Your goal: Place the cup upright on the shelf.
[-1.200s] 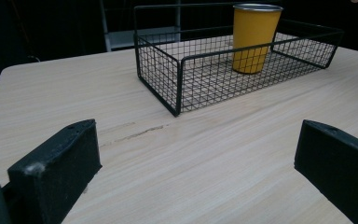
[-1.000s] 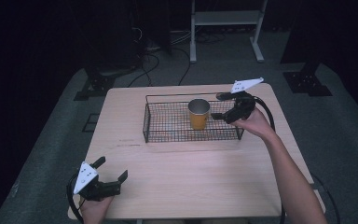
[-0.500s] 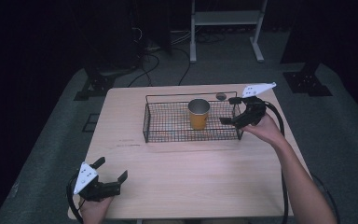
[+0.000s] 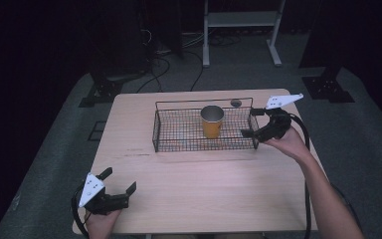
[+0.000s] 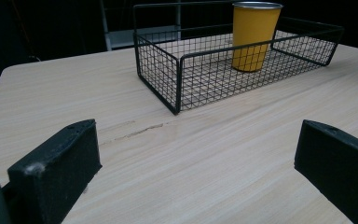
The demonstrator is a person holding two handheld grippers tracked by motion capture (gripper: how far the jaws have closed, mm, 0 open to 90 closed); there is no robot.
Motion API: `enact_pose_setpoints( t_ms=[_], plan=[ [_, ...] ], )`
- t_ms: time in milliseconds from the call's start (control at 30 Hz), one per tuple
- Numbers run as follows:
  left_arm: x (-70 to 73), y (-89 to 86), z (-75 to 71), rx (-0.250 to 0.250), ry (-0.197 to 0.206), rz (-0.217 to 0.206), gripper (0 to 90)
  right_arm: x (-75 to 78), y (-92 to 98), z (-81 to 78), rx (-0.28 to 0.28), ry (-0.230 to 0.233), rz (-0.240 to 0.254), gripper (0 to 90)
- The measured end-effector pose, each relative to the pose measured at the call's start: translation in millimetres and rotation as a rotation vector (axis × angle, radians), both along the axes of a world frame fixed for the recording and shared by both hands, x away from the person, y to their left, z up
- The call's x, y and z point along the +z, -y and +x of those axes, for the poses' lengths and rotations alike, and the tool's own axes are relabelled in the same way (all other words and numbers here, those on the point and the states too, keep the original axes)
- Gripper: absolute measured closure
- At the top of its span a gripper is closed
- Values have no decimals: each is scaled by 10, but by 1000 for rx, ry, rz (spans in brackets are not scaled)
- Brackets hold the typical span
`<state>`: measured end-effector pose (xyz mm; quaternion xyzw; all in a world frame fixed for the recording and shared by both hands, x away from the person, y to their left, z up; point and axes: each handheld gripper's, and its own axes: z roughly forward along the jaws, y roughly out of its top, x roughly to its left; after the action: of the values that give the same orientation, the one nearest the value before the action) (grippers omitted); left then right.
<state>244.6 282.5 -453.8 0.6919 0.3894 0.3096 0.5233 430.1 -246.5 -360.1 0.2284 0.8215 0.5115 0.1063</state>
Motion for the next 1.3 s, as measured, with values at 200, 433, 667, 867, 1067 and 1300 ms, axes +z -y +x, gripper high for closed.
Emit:
enact_pose_setpoints(
  t_ms=[200,433,667,867,1067,1300],
  plan=[
    [0,9,-1,-3,-1,1,0,-44,38,-34,-1,-11,-4,0],
    [-4,4,-2,2,-4,0,0,-67,83,-91,-10,-10,0,1],
    [-5,8,2,3,-5,5,0,-132,151,-150,-21,-18,3,1],
    [-6,18,4,1,-5,11,0,-198,184,-198,-26,-24,8,1],
    [-7,22,5,0,-4,14,0,-251,204,-248,-26,-32,3,1],
    [-7,28,5,1,-4,17,0,-311,253,-325,-31,-34,3,1]
  ],
)
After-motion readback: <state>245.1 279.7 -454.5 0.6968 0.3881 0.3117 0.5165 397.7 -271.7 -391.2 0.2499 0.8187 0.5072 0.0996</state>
